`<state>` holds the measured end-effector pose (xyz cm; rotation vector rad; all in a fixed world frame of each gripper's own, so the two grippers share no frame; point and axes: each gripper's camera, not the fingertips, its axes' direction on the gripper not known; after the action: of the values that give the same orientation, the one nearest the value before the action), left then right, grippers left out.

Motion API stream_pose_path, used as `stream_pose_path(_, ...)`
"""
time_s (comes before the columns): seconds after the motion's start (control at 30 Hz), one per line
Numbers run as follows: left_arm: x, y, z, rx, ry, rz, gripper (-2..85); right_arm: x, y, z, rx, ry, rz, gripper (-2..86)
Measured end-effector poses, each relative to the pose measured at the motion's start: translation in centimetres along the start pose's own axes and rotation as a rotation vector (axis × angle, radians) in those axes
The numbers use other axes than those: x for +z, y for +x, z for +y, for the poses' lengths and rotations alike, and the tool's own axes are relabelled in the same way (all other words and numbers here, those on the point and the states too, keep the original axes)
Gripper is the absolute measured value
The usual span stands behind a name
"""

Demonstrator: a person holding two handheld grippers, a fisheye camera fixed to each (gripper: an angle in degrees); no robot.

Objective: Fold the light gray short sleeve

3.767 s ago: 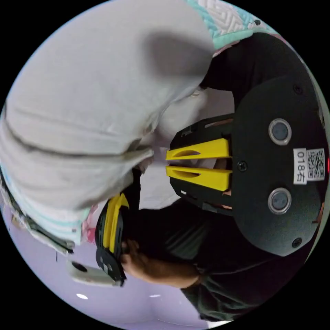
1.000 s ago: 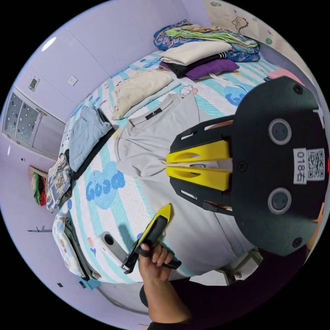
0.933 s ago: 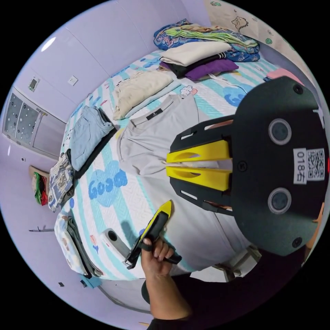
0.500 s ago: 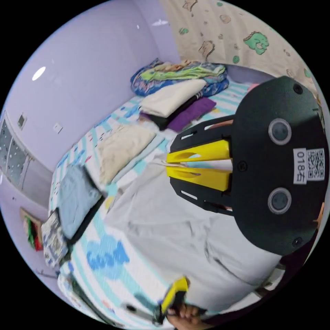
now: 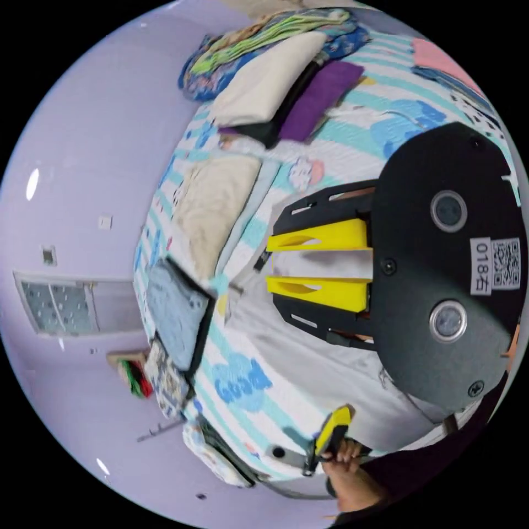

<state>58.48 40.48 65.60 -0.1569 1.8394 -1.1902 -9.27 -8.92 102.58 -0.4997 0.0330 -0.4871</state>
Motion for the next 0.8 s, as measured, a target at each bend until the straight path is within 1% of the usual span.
stream_pose_path(0.07,-0.2,0.0,0.0,0.0,0.001,-0.001,-1.0,0.4,-2.6,-1.5,-0.113,0.015,-0.075,8.0)
stream_pose_path(0.2,-0.7,-0.1,0.1,0.0,0.001,-0.004,-1.0,1.7,-4.9,-4.9,-0.218,-0.004,-0.11,8.3)
stream_pose_path(0.27,-0.9,-0.1,0.2,0.0,0.0,-0.006,-1.0,3.8,-5.5,-7.4,-0.271,-0.089,-0.106,8.5)
stream_pose_path(0.3,-1.0,-0.1,0.2,-0.001,0.0,-0.006,-1.0,4.5,-5.5,-8.0,-0.275,-0.117,-0.106,8.6)
stream_pose_path(0.37,-1.3,-0.1,0.3,-0.002,-0.001,-0.005,-1.0,7.4,-5.0,-10.1,-0.278,-0.231,-0.108,8.7)
stream_pose_path(0.5,-1.9,-0.1,0.5,-0.003,-0.002,-0.001,-1.0,11.2,-3.4,-11.4,-0.234,-0.364,-0.114,7.1)
stream_pose_path(0.57,-2.2,-0.1,0.7,-0.003,-0.001,0.0,-1.0,12.1,-2.4,-11.6,-0.213,-0.412,-0.102,3.0)
stream_pose_path(0.6,-2.4,-0.1,0.8,-0.004,-0.001,0.0,-1.0,11.8,-2.0,-11.6,-0.198,-0.398,-0.121,2.4)
stream_pose_path(0.73,-3.0,0.0,1.1,-0.005,0.0,-0.005,-1.0,10.4,2.9,-11.5,0.018,-0.262,-0.344,0.8)
stream_pose_path(0.8,-3.3,0.1,1.3,-0.004,0.001,-0.004,-1.0,10.9,4.9,-10.9,0.09,-0.221,-0.384,1.3)
